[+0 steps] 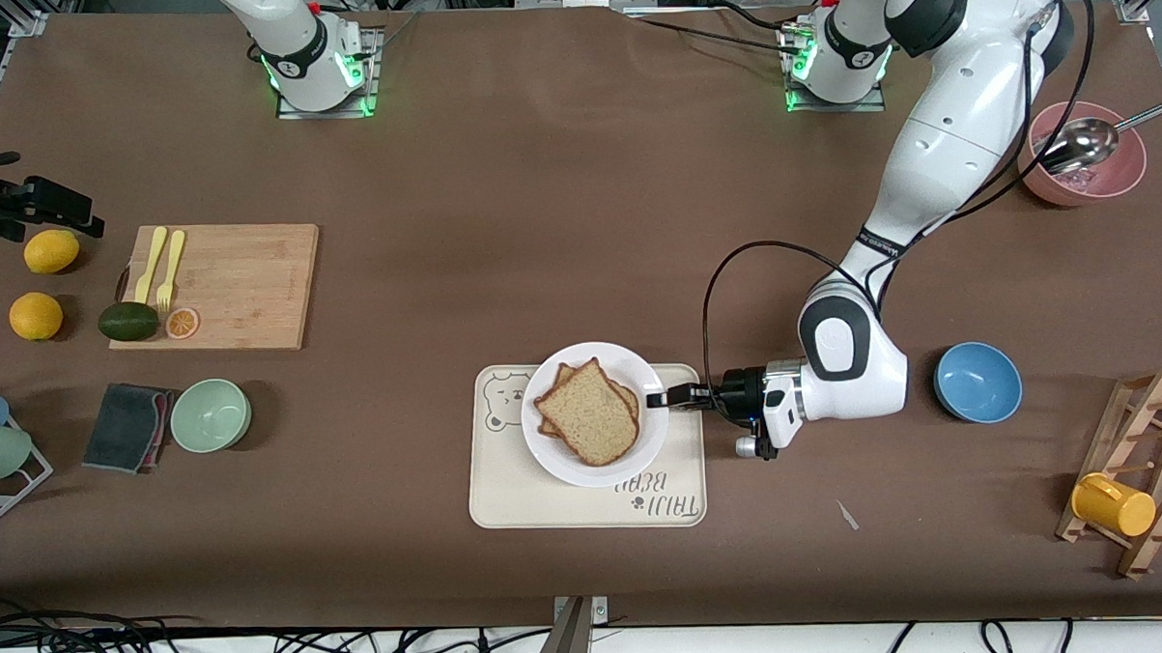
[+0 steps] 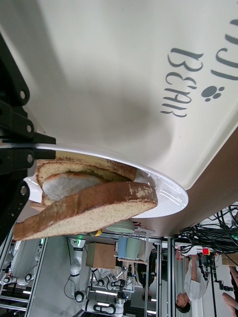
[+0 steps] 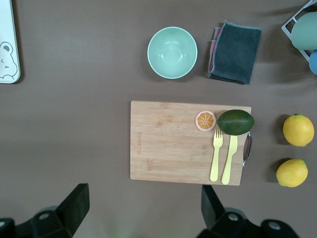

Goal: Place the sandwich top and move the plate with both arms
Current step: 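Hold the plate on the bear tray with the left gripper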

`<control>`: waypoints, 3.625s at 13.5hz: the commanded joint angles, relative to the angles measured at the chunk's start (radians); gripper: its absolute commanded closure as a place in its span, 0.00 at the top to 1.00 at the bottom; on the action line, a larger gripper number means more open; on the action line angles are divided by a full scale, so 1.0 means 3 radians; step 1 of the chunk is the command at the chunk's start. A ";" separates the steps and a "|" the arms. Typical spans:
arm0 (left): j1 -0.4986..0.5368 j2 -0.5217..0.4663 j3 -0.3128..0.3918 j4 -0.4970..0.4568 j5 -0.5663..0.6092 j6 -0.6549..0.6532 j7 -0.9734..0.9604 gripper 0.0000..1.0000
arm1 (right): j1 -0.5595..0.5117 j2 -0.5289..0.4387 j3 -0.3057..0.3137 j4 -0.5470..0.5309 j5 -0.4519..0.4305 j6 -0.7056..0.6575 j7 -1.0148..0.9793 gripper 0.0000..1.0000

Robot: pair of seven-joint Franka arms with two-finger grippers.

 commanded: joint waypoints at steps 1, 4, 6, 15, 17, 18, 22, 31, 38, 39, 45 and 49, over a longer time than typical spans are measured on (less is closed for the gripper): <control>-0.0128 0.0221 0.0018 0.0387 0.0087 -0.0066 -0.0093 0.00 | -0.0015 -0.0054 0.0013 -0.0011 -0.0033 -0.0039 -0.0005 1.00; -0.0175 0.0298 0.0069 0.0491 0.0087 -0.0071 -0.0160 0.00 | -0.0015 -0.0054 0.0013 -0.0011 -0.0033 -0.0039 -0.0005 1.00; -0.0185 0.0344 0.0069 0.0506 0.0087 -0.0066 -0.0165 0.00 | -0.0015 -0.0054 0.0013 -0.0011 -0.0033 -0.0039 -0.0005 1.00; -0.0292 0.0508 0.0146 0.0598 0.0082 -0.0010 -0.0145 0.00 | -0.0015 -0.0054 0.0013 -0.0011 -0.0033 -0.0039 -0.0005 1.00; -0.0297 0.0508 0.0146 0.0603 0.0082 -0.0010 -0.0150 0.00 | -0.0015 -0.0054 0.0013 -0.0011 -0.0033 -0.0039 -0.0005 1.00; -0.0297 0.0518 0.0146 0.0613 0.0082 -0.0005 -0.0155 0.00 | -0.0015 -0.0054 0.0013 -0.0011 -0.0033 -0.0039 -0.0005 1.00; -0.0292 0.0574 0.0141 0.0711 0.0082 -0.0010 -0.0191 0.00 | -0.0015 -0.0054 0.0013 -0.0011 -0.0033 -0.0039 -0.0005 1.00; -0.0292 0.0564 0.0136 0.0695 0.0056 -0.0010 -0.0283 0.05 | -0.0015 -0.0054 0.0013 -0.0011 -0.0033 -0.0024 -0.0005 1.00; -0.0297 0.0559 0.0136 0.0680 0.0056 -0.0010 -0.0283 0.25 | -0.0015 -0.0054 0.0013 -0.0011 -0.0033 -0.0019 -0.0005 1.00; -0.0297 0.0554 0.0136 0.0675 0.0056 -0.0005 -0.0283 0.25 | -0.0015 -0.0054 0.0013 -0.0011 -0.0033 -0.0019 -0.0005 1.00; -0.0328 0.0498 0.0156 0.0588 0.0056 0.0051 -0.0278 0.25 | -0.0015 -0.0054 0.0013 -0.0011 -0.0033 -0.0019 -0.0005 1.00; -0.0313 0.0431 0.0197 0.0496 0.0082 0.0082 -0.0232 0.25 | -0.0015 -0.0049 0.0013 -0.0011 -0.0033 -0.0019 -0.0005 1.00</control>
